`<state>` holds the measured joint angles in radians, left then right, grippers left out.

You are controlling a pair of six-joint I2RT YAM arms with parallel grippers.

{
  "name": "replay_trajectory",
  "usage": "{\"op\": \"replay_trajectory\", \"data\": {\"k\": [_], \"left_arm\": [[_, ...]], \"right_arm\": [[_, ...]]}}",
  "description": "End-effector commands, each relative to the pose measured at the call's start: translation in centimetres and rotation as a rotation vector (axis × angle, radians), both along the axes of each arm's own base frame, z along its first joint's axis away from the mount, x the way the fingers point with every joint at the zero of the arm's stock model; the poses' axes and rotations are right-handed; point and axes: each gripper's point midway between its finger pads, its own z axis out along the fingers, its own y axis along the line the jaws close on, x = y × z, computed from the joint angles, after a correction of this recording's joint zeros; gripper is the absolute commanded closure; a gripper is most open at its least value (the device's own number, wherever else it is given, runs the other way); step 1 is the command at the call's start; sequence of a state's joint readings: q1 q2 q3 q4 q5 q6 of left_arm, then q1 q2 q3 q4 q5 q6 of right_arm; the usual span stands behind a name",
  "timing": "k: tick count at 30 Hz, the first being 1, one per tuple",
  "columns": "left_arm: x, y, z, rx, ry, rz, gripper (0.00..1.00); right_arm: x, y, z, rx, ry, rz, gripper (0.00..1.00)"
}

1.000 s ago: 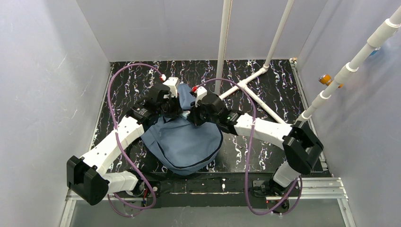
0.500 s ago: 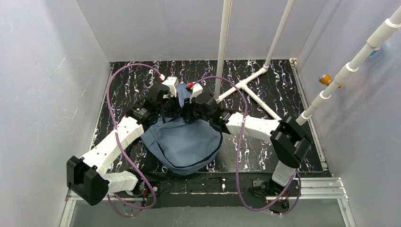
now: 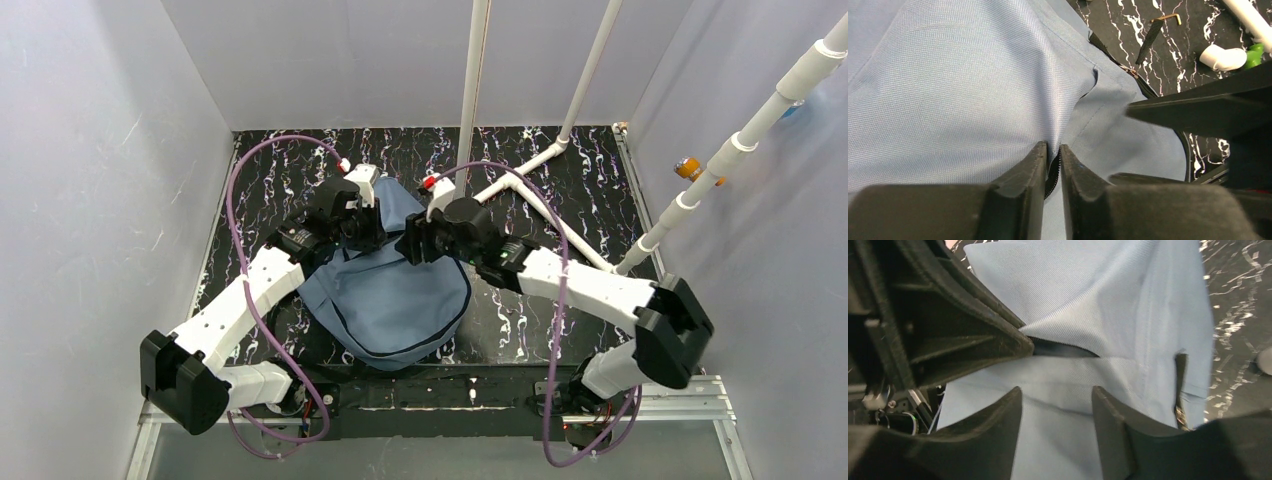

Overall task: Pack the student bag
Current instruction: Place the stationery in the student bag.

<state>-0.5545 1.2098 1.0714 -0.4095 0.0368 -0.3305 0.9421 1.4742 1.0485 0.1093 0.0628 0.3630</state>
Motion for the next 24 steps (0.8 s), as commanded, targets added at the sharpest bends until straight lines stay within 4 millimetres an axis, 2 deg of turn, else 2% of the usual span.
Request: {"op": "replay_trajectory", "data": {"k": [1, 3, 6, 8, 12, 14, 16, 19, 22, 24], "left_arm": [[-1.1, 0.8, 2.6, 0.003, -0.036, 0.013, 0.79], [-0.9, 1.8, 3.7, 0.017, -0.082, 0.051, 0.61], [-1.2, 3.1, 5.6, 0.023, -0.158, 0.084, 0.47], [-1.5, 4.3, 7.0, 0.025, -0.209, 0.119, 0.43], [-2.7, 8.0, 9.4, 0.030, -0.315, 0.252, 0.42], [-3.4, 9.9, 10.2, 0.027, -0.364, 0.325, 0.41], [-4.2, 11.5, 10.9, 0.020, -0.407, 0.385, 0.40], [-5.5, 13.7, 11.9, 0.004, -0.462, 0.458, 0.39], [-6.6, 15.4, 12.7, -0.010, -0.504, 0.510, 0.39], [-7.2, 16.2, 13.2, -0.021, -0.531, 0.532, 0.39]], "right_arm": [[0.0, -3.3, 1.0, -0.075, -0.065, -0.054, 0.32], [0.3, -3.6, 1.3, -0.095, -0.071, -0.064, 0.25], [0.6, -2.6, 3.0, -0.070, -0.082, -0.040, 0.14], [0.9, -1.4, 4.7, -0.040, -0.091, -0.018, 0.09], [1.6, 1.4, 7.2, -0.035, -0.116, 0.009, 0.07], [1.6, 3.5, 8.9, -0.030, -0.155, 0.034, 0.06], [1.1, 5.6, 9.4, -0.029, -0.156, 0.062, 0.06], [0.5, 8.6, 7.7, -0.066, -0.104, 0.084, 0.15], [-0.6, 10.8, 5.9, -0.114, -0.065, 0.100, 0.32], [-1.4, 11.9, 4.9, -0.151, -0.053, 0.115, 0.38]]}}
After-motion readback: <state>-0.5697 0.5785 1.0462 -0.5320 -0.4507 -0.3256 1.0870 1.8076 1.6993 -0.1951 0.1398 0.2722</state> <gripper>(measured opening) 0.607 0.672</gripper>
